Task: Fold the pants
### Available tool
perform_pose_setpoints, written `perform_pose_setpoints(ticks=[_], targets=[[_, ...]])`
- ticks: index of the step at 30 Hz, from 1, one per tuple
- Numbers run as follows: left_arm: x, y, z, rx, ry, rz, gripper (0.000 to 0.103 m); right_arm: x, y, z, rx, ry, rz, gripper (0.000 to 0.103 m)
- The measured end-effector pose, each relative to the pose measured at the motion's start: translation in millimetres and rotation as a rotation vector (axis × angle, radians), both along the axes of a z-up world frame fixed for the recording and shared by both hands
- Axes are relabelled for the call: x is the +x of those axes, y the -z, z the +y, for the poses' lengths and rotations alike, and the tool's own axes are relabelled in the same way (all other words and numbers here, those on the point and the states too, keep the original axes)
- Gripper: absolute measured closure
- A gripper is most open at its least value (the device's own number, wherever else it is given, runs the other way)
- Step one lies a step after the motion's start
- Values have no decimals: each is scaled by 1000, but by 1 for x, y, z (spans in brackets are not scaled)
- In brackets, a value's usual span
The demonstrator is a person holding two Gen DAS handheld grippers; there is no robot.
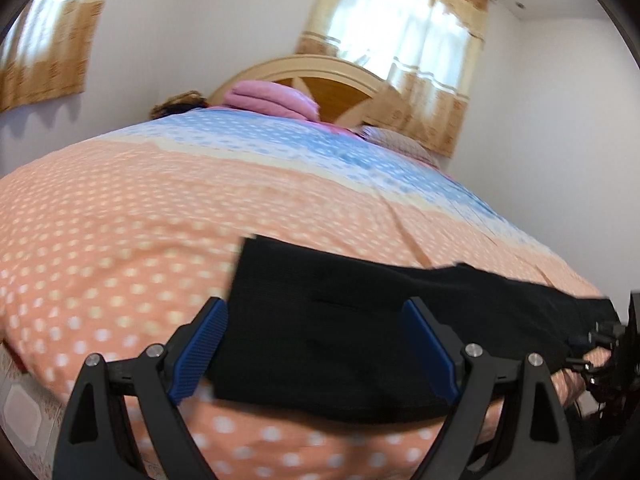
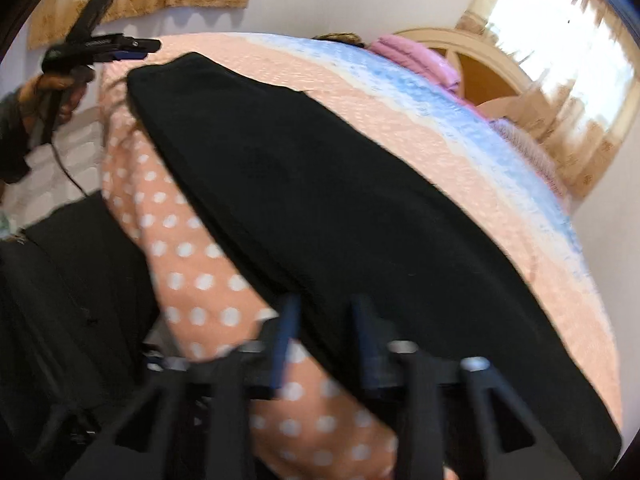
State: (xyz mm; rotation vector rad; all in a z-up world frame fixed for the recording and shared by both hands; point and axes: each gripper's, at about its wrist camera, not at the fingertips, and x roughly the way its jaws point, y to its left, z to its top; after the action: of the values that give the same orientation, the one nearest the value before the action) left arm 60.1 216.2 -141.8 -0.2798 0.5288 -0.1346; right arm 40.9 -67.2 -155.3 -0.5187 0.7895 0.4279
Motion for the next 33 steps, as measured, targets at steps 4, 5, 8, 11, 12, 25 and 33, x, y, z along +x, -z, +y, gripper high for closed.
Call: perform_pose_setpoints(ticks=[4, 5, 8, 11, 12, 25, 33], targets=[[-4, 1, 22, -37, -66, -3, 11, -7, -12, -2, -8, 0, -23, 98], [-4, 2, 25, -46, -75, -3, 11, -9, -15, -3, -4, 0, -28, 99], [-3, 4, 21, -51, -69, -1, 11, -13, -11, -1, -15, -9, -13, 99], [-2, 4, 9, -41, -37, -1, 11, -12, 6, 5, -48, -11, 17, 99], [-2, 4, 5, -36, -24, -2, 11, -13, 6, 7, -52, -12, 2, 99], [6, -12, -101, 42, 264, -17, 6, -13, -15, -19, 69, 60, 9, 48], [12, 2, -136, 60, 340, 50, 5, 7, -21, 12, 297, -2, 47, 48]])
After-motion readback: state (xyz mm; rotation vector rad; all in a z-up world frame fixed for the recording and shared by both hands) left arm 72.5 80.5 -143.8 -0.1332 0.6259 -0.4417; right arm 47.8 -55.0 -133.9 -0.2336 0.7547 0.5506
